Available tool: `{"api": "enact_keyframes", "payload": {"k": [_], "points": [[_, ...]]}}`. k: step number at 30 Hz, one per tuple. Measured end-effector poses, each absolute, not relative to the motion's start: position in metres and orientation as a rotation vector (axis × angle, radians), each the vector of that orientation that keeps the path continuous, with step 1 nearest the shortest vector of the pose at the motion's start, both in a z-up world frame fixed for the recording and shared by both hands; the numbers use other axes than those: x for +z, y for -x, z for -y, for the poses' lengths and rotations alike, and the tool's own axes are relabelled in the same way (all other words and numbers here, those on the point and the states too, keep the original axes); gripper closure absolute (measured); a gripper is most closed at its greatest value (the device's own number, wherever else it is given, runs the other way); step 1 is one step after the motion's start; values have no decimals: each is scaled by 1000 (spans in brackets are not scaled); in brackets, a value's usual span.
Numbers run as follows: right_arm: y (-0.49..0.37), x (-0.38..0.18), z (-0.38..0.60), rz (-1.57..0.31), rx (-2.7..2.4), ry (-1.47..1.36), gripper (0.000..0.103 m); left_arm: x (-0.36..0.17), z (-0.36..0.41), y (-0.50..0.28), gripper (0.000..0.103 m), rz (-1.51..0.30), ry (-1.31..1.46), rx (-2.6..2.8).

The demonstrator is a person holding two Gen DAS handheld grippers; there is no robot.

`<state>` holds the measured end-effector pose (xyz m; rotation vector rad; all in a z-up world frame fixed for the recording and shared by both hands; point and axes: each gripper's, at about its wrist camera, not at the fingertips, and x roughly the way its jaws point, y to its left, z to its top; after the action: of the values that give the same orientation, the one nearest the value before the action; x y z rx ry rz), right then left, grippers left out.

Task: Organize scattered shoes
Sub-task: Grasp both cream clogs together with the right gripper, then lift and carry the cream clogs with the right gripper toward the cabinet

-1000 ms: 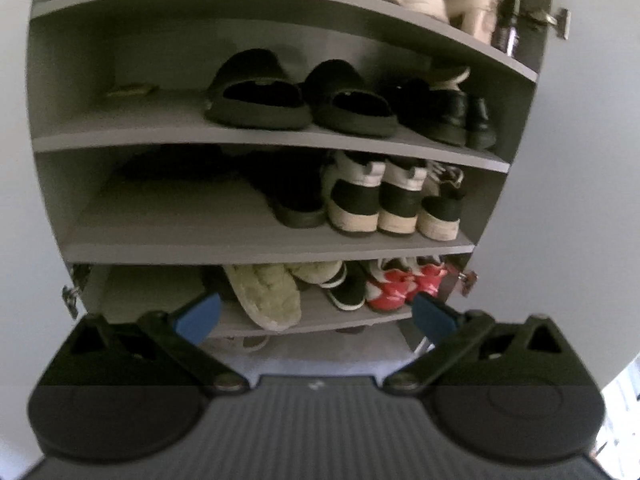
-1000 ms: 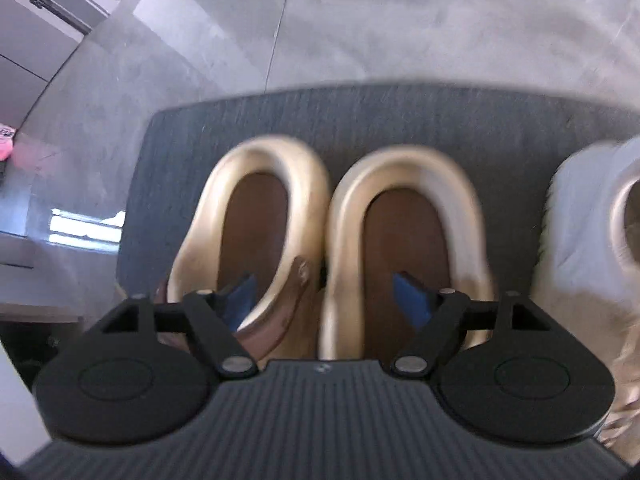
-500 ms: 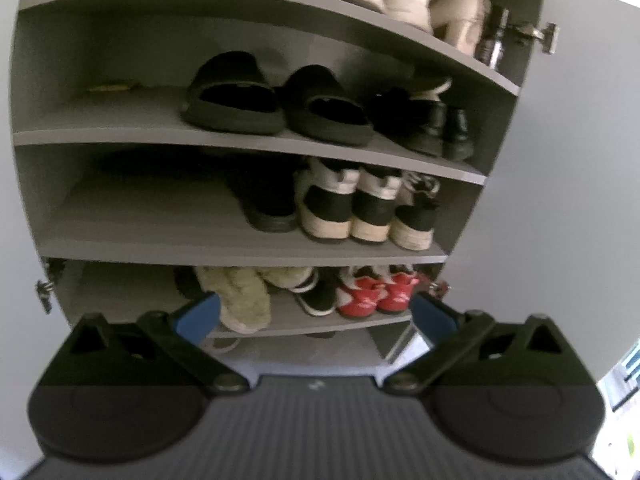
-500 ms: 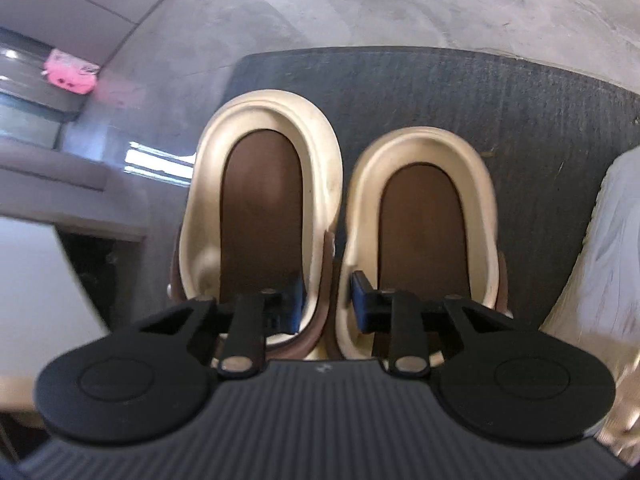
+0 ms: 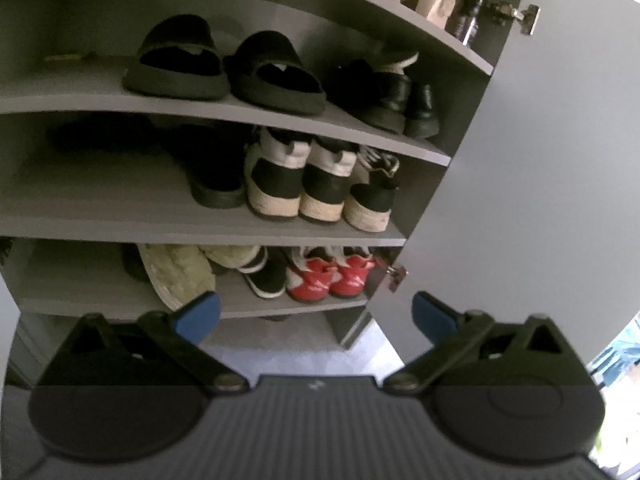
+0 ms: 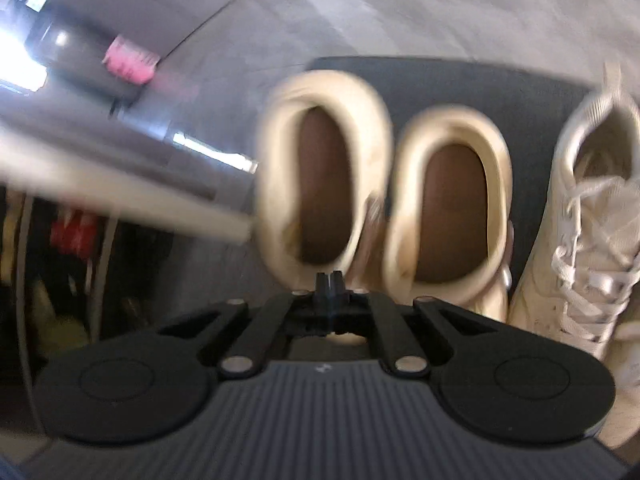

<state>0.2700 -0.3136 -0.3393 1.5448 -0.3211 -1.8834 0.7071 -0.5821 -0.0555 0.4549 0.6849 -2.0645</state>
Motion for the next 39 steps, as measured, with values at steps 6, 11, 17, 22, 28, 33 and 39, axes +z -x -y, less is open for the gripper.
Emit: {"api": "enact_keyframes", "payload": {"k": [6, 11, 17, 22, 28, 33, 39], "points": [[-259, -326, 320, 211, -2020, -1514, 99, -59, 580, -699, 0, -690, -470, -2095], [-232, -350, 345, 181, -2069, -1475, 96, -59, 576, -703, 0, -690, -468, -2089], [-227, -371, 362, 305, -2183, -1292, 77, -55, 557, -704, 0, -663, -496, -2124], [-222, -393, 378, 77, -2026, -1092, 76, -53, 545, -711, 0, -656, -498, -2124], [-216, -402, 389, -184, -1851, -889, 64, -57, 537, -718, 0, -625, -544, -2087], [-205, -412, 408, -272, -1720, -893, 32, -62, 526, -712, 0, -607, -575, -2104], [-208, -426, 414, -328, -1701, -862, 61, -79, 509, -697, 0, -441, -619, -2134]]}}
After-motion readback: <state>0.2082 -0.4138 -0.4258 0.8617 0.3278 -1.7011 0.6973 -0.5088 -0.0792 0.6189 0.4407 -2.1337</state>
